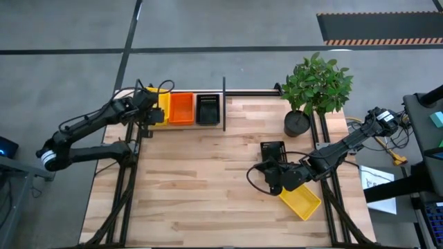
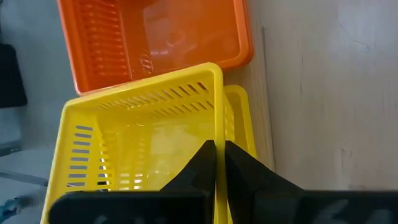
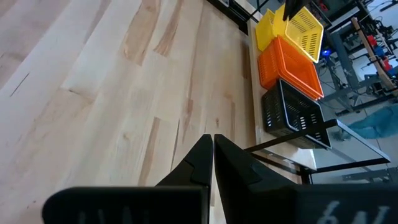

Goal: Stack baskets on shelf by color
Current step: Stack the left yellow bin on the yellow bin on the shelf

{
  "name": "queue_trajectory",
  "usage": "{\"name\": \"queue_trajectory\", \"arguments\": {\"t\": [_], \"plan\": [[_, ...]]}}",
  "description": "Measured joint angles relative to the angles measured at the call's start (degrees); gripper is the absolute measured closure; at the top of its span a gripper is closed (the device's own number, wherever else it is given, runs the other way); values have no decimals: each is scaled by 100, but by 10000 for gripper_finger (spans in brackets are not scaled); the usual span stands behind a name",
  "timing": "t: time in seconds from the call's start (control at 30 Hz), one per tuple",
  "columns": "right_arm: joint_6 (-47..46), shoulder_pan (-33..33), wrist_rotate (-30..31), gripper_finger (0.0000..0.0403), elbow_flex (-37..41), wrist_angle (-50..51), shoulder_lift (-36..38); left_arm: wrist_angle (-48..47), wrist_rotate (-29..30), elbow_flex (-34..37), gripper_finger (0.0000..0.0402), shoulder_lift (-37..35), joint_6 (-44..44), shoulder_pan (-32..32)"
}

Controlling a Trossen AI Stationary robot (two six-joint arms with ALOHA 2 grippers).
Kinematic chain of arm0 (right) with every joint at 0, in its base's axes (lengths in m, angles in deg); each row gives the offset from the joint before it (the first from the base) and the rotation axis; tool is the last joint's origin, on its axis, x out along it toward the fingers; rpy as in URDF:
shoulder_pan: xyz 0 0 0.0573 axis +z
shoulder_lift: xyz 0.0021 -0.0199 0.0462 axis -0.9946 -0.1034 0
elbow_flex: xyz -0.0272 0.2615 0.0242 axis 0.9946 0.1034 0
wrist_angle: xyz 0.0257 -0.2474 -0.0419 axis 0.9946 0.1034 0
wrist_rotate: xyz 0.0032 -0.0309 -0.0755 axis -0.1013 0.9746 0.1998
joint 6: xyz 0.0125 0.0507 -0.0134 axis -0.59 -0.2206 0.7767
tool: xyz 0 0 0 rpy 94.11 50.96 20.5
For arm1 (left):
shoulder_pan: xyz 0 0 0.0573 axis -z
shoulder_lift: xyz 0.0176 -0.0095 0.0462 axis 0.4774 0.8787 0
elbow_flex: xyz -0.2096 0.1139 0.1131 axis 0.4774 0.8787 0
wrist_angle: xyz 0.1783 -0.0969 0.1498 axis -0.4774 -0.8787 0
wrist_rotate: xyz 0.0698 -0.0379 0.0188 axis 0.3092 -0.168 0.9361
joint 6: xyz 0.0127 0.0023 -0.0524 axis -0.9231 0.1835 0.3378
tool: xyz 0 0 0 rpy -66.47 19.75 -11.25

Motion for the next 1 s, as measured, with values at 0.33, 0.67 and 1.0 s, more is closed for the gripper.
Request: {"name": "queue_trajectory", "arguments": {"t": [0.33,0.67,1.0], "plan": [[0,0,2,394,0,-2,0,6,28,-50,349,-32,0,0],[3,0,0,394,0,-1,0,8,81,-223,327,-30,13,17],[73,0,2,394,0,0,0,439,81,-386,327,180,507,13]]}}
